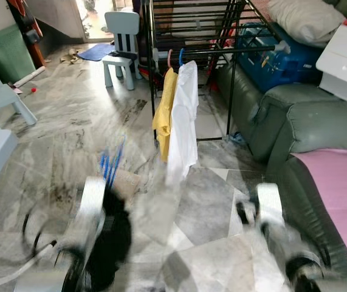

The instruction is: Hang hanger

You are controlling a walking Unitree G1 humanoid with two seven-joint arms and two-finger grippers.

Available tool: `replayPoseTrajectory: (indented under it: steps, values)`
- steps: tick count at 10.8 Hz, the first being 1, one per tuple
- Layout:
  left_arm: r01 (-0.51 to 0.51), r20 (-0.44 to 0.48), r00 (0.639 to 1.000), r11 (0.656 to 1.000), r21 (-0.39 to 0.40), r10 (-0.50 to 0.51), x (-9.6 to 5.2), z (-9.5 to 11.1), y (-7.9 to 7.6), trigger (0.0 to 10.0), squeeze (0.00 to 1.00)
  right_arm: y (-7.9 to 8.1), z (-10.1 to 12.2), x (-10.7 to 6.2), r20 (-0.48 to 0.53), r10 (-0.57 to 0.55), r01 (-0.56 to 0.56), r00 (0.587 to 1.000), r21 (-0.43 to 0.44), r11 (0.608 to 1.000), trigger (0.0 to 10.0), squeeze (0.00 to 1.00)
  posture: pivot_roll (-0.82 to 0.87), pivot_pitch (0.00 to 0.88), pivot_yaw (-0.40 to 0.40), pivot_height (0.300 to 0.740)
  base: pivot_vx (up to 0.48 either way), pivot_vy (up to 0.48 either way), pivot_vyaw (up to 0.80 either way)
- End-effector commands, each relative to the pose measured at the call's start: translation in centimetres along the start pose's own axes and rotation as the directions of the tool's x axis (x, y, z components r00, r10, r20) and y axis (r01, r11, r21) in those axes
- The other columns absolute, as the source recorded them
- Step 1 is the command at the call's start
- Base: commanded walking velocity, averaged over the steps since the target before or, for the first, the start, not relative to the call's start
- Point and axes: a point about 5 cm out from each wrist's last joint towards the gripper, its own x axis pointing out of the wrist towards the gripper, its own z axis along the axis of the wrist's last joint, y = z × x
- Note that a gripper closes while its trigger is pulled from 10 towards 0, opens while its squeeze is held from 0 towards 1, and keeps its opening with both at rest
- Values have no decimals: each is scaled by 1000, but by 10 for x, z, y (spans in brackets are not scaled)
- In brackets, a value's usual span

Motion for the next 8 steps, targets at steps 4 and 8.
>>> replayPoseTrajectory:
  steps: [4,8]
  values:
    - [6,-118,993,998,67,2,-8,-46,5,0,0,-16,-55,-15,-158,-83,101,984,111,989,10000,0,-83,59,26,740,0,0,0]
    - [67,-131,990,994,88,-55,-6,-39,-20,0,0,-13,-64,-17,-194,-94,98,977,10,995,10000,0,-84,102,24,740,0,0,0]
